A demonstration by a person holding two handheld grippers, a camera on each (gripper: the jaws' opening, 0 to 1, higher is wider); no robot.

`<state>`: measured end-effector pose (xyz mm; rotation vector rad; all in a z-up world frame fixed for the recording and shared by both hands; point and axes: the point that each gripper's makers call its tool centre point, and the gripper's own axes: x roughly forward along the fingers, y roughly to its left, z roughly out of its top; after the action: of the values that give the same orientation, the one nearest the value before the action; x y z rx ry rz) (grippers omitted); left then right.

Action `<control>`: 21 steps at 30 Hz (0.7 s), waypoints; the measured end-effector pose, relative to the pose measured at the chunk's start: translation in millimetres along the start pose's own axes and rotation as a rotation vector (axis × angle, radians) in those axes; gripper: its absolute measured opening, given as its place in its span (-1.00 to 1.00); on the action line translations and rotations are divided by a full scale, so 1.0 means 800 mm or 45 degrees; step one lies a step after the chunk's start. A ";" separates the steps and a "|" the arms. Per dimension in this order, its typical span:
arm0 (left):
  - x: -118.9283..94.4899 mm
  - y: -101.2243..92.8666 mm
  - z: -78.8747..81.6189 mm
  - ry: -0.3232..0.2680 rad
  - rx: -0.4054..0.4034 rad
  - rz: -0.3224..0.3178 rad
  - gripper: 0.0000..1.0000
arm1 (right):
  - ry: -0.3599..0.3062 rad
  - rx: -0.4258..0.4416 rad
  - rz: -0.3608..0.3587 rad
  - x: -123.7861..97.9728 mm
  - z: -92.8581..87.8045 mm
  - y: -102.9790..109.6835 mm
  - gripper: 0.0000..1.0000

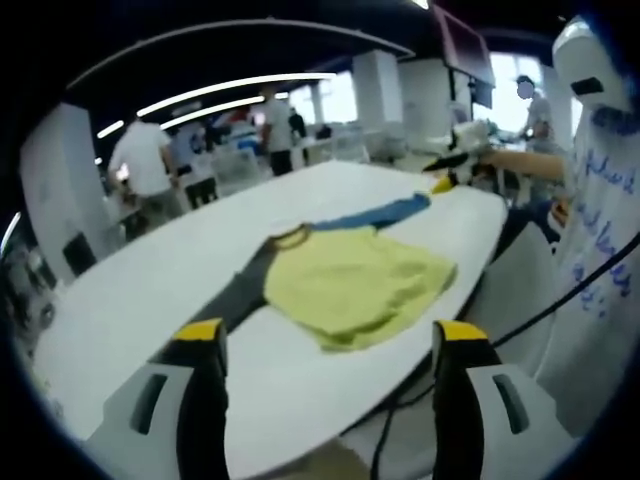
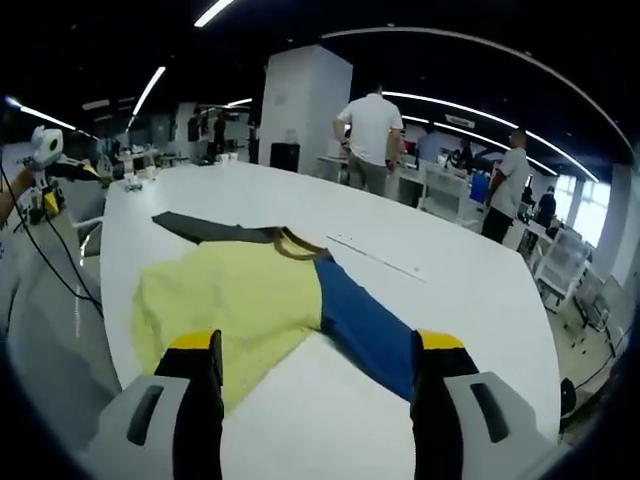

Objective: Fold the garment on the visible template until the final outline fits inside the template.

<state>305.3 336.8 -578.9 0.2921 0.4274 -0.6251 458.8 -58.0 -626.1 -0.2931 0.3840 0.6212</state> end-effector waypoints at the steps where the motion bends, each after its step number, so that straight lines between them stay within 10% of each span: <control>1: 0.000 0.000 -0.001 0.002 0.001 -0.001 0.61 | -0.005 -0.001 0.003 -0.001 0.002 0.004 0.58; 21: 0.003 0.002 -0.009 0.017 0.020 -0.022 0.60 | -0.068 0.048 0.047 -0.021 0.020 0.056 0.85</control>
<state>305.8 339.5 -586.2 0.3084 0.4386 -0.6438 422.9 -25.3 -611.4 -0.2339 0.3502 0.6558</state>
